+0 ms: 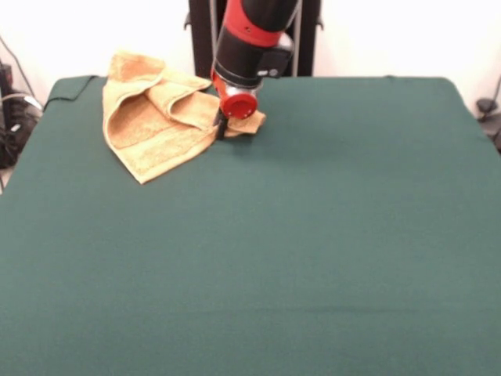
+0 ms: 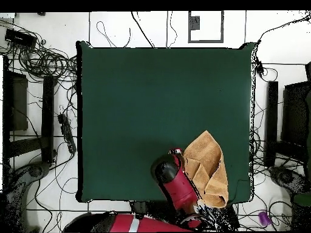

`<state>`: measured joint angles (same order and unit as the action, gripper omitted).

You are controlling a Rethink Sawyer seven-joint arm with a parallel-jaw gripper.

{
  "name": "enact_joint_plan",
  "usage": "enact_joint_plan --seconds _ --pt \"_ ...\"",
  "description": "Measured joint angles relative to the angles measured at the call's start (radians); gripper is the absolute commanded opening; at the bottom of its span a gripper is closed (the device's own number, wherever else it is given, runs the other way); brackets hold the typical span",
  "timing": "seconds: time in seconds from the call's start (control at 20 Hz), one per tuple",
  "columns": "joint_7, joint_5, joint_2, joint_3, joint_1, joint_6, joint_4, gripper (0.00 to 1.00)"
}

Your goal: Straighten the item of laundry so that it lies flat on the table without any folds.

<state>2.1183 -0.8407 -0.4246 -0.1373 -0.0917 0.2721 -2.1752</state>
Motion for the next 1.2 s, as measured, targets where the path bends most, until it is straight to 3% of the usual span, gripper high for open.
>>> enact_joint_plan --seconds 0.25,0.7,1.2 --pt "0.040 0.030 -0.012 0.022 -0.041 0.000 -0.008 0.00" --pt "0.184 0.220 -0.051 0.123 -0.235 0.000 -0.042 0.00" --pt "0.243 0.169 -0.052 0.124 -0.219 0.001 -0.045 0.00"
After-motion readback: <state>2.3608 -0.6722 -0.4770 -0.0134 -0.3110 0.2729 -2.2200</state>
